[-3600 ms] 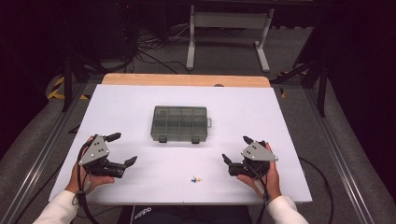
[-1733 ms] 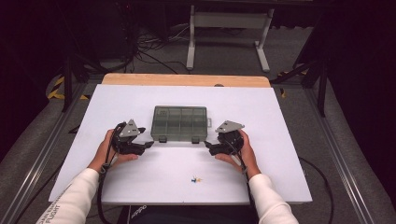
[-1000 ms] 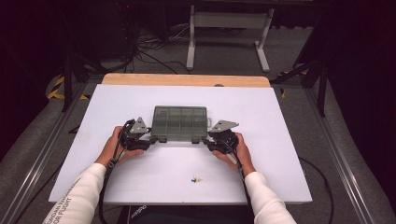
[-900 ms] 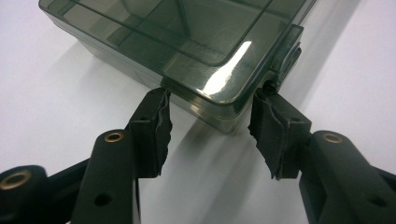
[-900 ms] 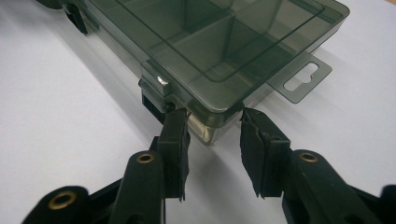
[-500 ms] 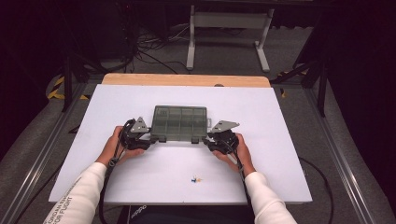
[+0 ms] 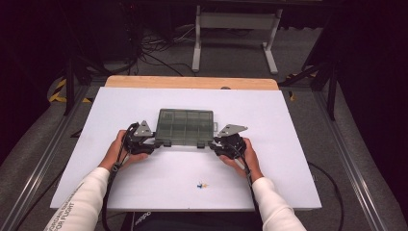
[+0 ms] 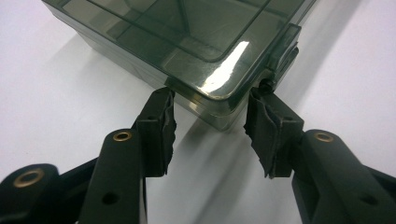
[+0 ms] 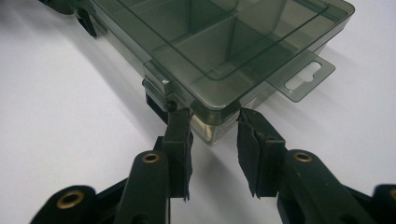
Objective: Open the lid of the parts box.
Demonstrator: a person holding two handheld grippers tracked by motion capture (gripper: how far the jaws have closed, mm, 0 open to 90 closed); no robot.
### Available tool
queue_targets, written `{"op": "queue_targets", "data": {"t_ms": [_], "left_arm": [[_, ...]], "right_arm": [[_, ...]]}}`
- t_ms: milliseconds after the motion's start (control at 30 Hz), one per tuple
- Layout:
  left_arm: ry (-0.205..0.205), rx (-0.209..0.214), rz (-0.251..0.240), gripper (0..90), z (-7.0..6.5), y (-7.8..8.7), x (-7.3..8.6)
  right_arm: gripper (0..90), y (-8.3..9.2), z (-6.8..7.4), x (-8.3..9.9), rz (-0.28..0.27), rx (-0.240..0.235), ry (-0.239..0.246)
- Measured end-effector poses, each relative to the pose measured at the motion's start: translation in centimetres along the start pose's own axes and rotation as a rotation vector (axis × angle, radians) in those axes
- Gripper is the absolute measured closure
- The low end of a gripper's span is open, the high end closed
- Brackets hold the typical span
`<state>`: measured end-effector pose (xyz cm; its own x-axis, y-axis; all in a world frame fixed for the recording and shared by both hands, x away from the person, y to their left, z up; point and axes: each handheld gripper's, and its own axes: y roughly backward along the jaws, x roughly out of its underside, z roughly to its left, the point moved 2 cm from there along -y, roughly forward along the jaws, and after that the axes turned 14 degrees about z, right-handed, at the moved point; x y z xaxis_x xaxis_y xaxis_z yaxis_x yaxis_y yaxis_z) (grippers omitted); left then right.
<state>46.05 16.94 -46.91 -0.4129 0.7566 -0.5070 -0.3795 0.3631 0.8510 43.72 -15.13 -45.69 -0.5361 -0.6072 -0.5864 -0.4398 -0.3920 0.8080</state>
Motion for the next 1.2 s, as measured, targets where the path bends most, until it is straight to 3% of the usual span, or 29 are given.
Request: {"op": "queue_targets", "data": {"t_ms": [500,667,800,1133,1200], "left_arm": [[0.004,0.024,-0.013,61.4,0.0,0.6,0.2],[0.024,0.038,-0.037,62.0,0.2,1.2,0.5],[0.044,0.055,-0.059,59.6,0.2,1.4,0.4],[0.052,0.060,-0.030,51.3,0.1,0.8,0.3],[0.065,0.057,-0.036,52.9,0.2,0.7,0.3]], "right_arm": [[71.4,0.3,0.0,0.0,-0.020,0.018,0.001],[73.0,0.4,0.0,0.0,-0.026,0.029,0.001],[74.8,0.4,-0.1,0.1,-0.024,0.036,0.003],[75.4,0.3,0.0,0.2,-0.038,0.042,-0.003],[75.7,0.2,0.1,0.2,-0.039,0.037,-0.001]]}}
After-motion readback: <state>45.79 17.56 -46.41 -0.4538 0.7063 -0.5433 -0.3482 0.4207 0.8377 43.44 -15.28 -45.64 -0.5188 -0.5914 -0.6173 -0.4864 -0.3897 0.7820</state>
